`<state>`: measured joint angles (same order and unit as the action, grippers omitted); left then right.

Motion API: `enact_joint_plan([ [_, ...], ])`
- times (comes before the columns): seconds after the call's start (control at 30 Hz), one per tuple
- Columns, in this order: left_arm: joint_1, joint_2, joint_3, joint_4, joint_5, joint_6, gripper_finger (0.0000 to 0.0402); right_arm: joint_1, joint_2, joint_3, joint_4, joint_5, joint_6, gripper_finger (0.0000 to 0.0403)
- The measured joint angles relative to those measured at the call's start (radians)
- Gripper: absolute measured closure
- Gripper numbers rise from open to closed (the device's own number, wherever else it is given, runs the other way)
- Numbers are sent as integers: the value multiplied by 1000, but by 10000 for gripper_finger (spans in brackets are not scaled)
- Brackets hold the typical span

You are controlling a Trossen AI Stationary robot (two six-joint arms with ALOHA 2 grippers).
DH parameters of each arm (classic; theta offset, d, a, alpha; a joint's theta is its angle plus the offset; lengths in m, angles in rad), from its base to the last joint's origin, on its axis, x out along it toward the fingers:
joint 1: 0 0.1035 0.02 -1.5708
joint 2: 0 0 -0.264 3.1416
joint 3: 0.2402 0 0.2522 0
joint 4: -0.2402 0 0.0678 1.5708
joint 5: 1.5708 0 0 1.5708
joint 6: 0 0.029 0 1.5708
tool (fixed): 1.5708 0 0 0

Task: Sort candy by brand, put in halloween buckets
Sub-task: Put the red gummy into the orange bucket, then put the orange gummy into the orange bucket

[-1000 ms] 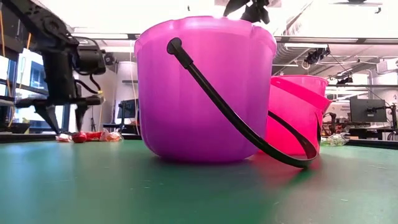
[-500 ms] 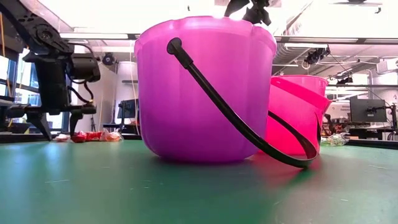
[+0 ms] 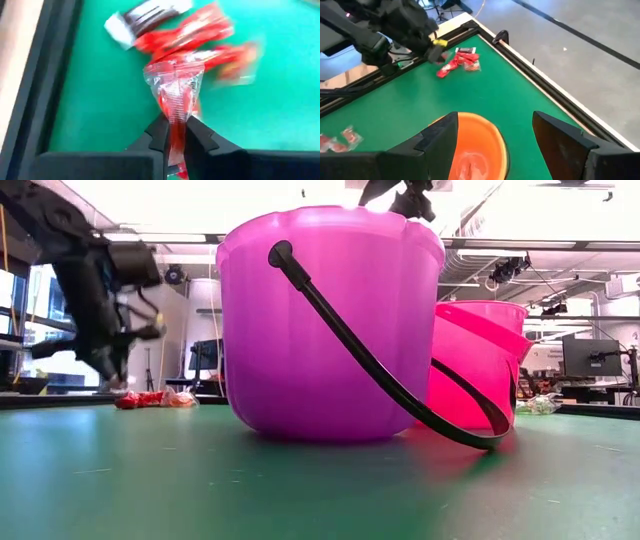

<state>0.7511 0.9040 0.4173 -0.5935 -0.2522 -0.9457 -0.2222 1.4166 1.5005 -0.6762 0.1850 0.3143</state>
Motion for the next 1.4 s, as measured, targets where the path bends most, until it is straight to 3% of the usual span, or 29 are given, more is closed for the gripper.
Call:
enact_joint_plan([
  [0.17,-94,-115,107,-5,65,105,396,0,0,0,7,-33,0,153],
  [0.33,-260,-110,214,62,73,121,395,0,-3,0,31,-36,-1,153],
  [0.5,-439,35,285,291,98,156,399,-1,-3,0,70,-36,-1,153],
  [0.73,-604,370,451,504,196,318,390,0,-6,8,69,-36,10,153],
  [0.83,-625,499,548,484,224,374,375,0,-6,33,66,-36,21,153],
  [1.03,-629,653,709,262,248,527,315,0,-6,86,21,-35,-8,153],
  [1.23,-635,642,734,271,251,594,243,-1,-6,97,-11,-35,-35,153],
  [1.4,-644,550,733,85,339,652,208,-1,-6,97,-33,-32,-94,153],
])
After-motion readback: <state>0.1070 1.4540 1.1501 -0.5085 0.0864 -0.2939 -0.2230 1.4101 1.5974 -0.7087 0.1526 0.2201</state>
